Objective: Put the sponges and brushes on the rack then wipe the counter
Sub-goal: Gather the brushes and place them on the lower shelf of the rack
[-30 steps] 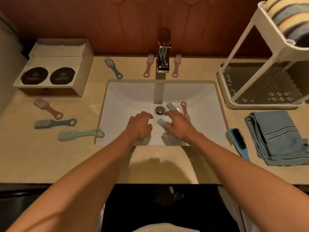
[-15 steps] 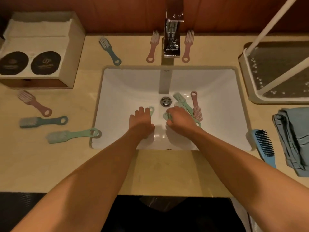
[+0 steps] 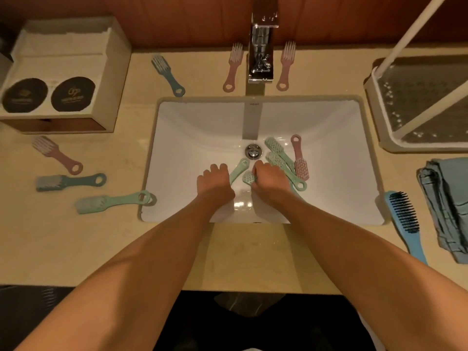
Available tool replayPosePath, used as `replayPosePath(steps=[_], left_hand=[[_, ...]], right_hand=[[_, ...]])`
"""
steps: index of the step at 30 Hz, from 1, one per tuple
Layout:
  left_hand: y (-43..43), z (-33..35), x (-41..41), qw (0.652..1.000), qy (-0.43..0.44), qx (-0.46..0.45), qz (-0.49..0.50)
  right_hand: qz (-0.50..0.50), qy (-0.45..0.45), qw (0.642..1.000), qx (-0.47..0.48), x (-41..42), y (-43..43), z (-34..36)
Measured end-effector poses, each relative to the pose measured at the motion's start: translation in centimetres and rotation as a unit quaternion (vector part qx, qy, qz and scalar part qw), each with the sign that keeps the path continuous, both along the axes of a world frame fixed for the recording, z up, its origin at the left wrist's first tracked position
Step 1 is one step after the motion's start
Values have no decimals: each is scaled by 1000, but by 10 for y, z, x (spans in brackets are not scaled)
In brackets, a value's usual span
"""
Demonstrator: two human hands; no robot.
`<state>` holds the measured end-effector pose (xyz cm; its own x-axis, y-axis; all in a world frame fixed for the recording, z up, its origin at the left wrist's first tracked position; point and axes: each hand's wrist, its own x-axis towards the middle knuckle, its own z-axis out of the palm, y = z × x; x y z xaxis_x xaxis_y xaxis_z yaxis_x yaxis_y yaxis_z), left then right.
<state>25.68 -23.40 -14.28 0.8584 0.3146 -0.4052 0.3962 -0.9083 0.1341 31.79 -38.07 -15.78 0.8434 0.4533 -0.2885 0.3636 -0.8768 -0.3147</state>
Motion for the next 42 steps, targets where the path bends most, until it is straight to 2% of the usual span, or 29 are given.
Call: replayPosePath(steps=[6,8,12,15,26,42], left_hand=[[-4,44,11,996,-85,6,-39],[-6,63,13,990,-123,24,-65],[-16,96,14,967,-211,53,-135],[-26,109,13,953,-242,45,-174],[-78,145,31,941,-294,-30,-166],[-181,160,90,933,-278,-96,-205]], right_hand=[[-67,-1,980,186,-4,-10,41],[-65,-33,976,204,-4,-14,58],[7,-175,975,135,-7,-30,93],[35,-235,965,108,-9,-43,110],[4,-245,964,104,-9,-101,155],[-115,-226,967,19,8,-231,172]])
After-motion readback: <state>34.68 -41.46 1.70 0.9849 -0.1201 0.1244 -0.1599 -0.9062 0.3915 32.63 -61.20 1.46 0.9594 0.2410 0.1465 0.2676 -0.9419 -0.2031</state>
